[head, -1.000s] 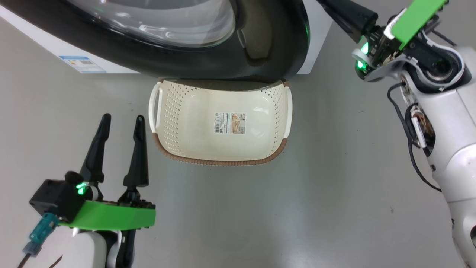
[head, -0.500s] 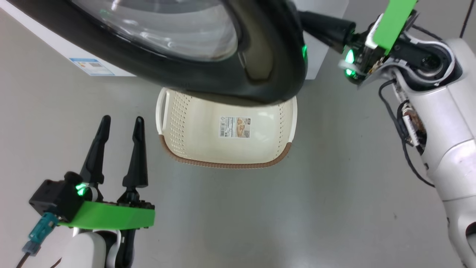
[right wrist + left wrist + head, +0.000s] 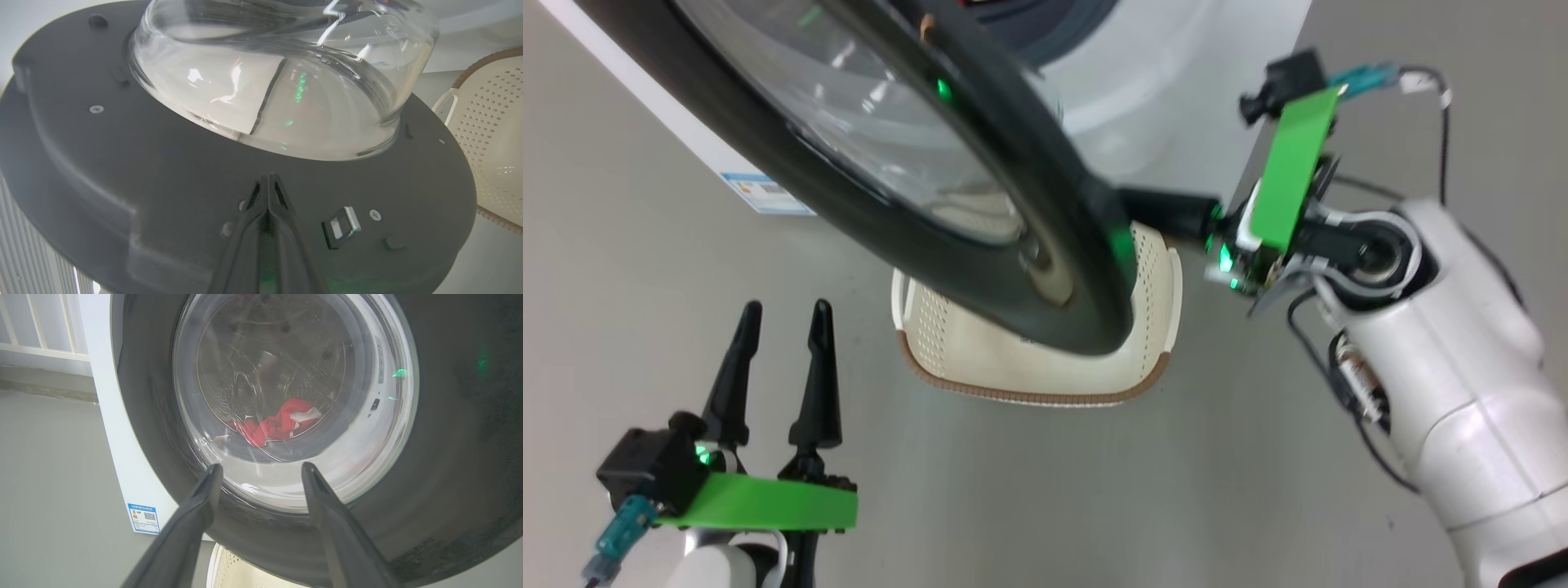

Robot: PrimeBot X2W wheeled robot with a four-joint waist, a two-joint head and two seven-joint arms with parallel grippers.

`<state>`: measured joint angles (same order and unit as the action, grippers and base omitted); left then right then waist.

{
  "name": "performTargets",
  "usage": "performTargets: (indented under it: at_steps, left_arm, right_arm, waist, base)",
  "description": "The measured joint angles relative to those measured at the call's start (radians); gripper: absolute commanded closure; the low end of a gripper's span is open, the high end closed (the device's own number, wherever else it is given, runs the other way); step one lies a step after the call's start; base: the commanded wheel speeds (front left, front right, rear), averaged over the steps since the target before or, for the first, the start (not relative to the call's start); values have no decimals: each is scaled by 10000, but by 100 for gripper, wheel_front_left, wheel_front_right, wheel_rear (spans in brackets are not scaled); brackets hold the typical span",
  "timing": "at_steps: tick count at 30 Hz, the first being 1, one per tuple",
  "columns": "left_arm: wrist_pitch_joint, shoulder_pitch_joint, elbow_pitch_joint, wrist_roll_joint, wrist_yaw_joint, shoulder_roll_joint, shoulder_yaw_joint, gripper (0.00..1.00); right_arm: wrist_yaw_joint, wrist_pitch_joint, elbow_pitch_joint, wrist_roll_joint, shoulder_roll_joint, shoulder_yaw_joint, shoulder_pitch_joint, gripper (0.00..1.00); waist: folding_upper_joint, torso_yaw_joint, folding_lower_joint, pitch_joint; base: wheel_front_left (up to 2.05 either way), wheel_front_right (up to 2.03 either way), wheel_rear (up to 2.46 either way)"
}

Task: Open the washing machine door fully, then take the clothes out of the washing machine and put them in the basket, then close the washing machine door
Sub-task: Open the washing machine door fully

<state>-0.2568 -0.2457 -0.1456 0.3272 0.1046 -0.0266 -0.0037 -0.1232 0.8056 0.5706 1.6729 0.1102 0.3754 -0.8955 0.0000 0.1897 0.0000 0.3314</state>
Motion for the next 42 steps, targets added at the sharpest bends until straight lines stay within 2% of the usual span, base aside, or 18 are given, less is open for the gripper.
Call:
performTargets:
  at_steps: [13,29,42]
  left_arm:
    - [0,1042,-192,77,-268,-15,19,0]
    - [0,1485,-211,128,-437,-54,-21,0]
    - [0,1871,-301,150,-516,-65,-209,0]
  right_arm:
    - [0,134,150,42,-261,593,1450,100]
    - [0,-65,150,807,-265,1676,1590,100]
    - [0,-667,111,1379,-257,2585,1950,100]
  waist:
    - [0,483,0,-1324]
    - [0,1941,1,-2088]
    - [0,3066,0,-2737]
  base:
    - [0,0,0]
    - [0,0,0]
    - [0,0,0]
